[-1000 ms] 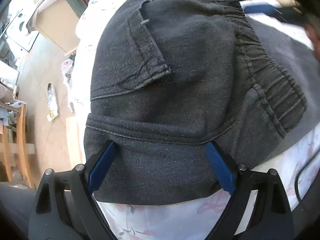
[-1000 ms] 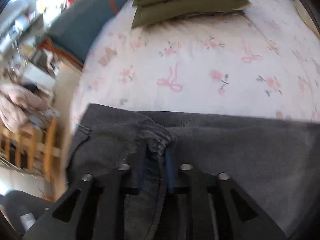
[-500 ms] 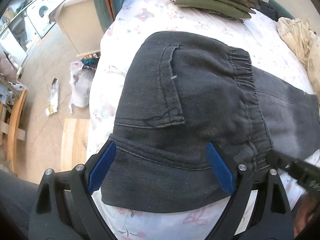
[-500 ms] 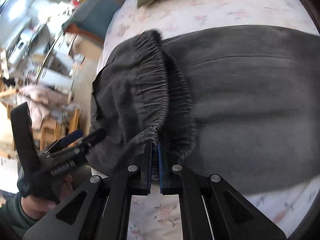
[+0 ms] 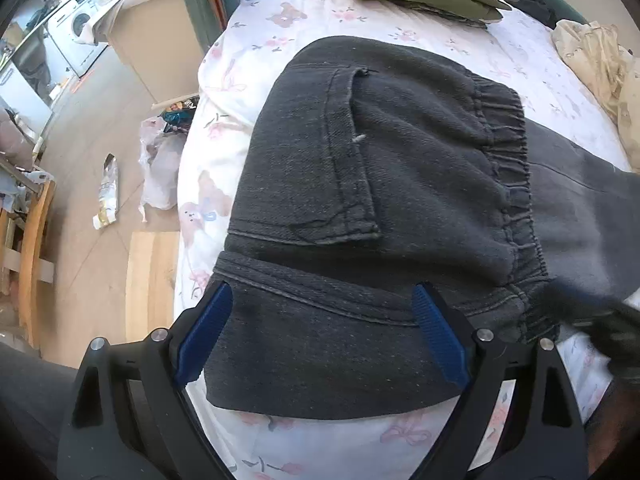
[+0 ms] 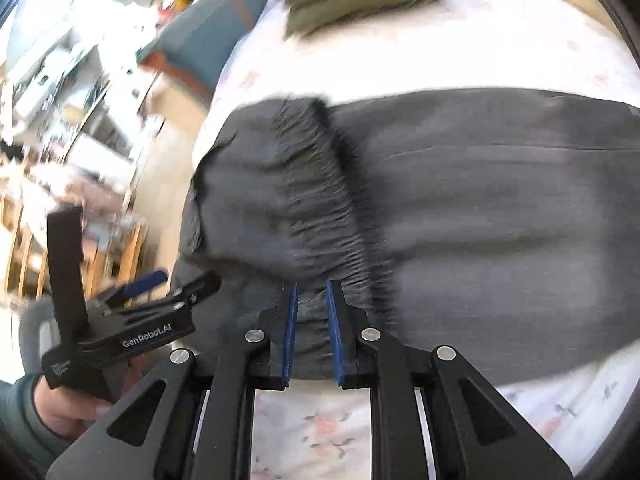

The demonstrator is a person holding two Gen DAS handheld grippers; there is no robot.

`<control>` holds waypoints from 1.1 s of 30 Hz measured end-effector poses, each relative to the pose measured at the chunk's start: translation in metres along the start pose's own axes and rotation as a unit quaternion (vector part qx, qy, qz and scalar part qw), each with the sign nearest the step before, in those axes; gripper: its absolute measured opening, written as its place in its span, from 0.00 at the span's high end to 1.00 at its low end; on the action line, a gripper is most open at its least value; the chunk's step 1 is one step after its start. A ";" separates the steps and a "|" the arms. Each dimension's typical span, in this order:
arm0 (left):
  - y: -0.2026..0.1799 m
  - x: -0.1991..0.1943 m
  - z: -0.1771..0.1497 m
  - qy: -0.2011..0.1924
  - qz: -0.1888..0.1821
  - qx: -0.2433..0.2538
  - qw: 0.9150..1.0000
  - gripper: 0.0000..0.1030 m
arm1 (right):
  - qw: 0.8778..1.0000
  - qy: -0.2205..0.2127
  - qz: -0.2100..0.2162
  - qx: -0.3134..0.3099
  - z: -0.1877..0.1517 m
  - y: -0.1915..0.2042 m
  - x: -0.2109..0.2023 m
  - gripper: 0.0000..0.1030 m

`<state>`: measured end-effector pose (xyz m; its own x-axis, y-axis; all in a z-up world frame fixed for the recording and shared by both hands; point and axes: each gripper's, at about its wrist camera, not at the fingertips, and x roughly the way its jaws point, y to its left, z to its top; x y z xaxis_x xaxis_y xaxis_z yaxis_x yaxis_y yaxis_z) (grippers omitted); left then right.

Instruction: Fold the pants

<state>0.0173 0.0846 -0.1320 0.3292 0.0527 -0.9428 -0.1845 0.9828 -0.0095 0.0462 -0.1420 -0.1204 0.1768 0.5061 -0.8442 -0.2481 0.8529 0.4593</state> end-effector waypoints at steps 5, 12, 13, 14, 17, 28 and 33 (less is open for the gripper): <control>-0.002 -0.020 0.002 -0.022 -0.023 -0.012 0.999 0.13 | 0.998 0.026 -0.043 0.043 -0.008 -0.016 0.026 0.89; -0.013 -0.043 0.007 -0.055 -0.056 -0.007 0.997 0.13 | 0.980 -0.073 0.035 0.184 -0.045 -0.062 -0.051 0.06; -0.014 -0.044 0.009 -0.057 -0.056 -0.007 0.997 0.13 | 0.971 -0.076 0.036 0.222 -0.056 -0.077 -0.051 0.06; -0.015 -0.045 0.010 -0.057 -0.058 -0.010 0.997 0.13 | 0.964 -0.077 0.038 0.252 -0.067 -0.087 -0.048 0.06; -0.020 -0.043 0.014 -0.049 -0.069 -0.021 0.996 0.13 | 0.928 -0.094 0.023 0.359 -0.098 -0.140 -0.047 0.06; -0.010 -0.021 0.017 -0.049 -0.014 -0.020 0.998 0.13 | 0.833 -0.202 -0.087 0.508 -0.070 -0.317 -0.120 0.10; 0.001 -0.017 0.016 -0.056 0.009 -0.024 0.998 0.13 | 0.830 -0.220 -0.154 0.489 -0.038 -0.346 -0.136 0.17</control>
<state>0.0267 0.0874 -0.1108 0.4257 0.0918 -0.9002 -0.2343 0.9721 -0.0116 0.0721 -0.5108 -0.1753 0.4727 0.0589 -0.8792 0.7276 0.5367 0.4272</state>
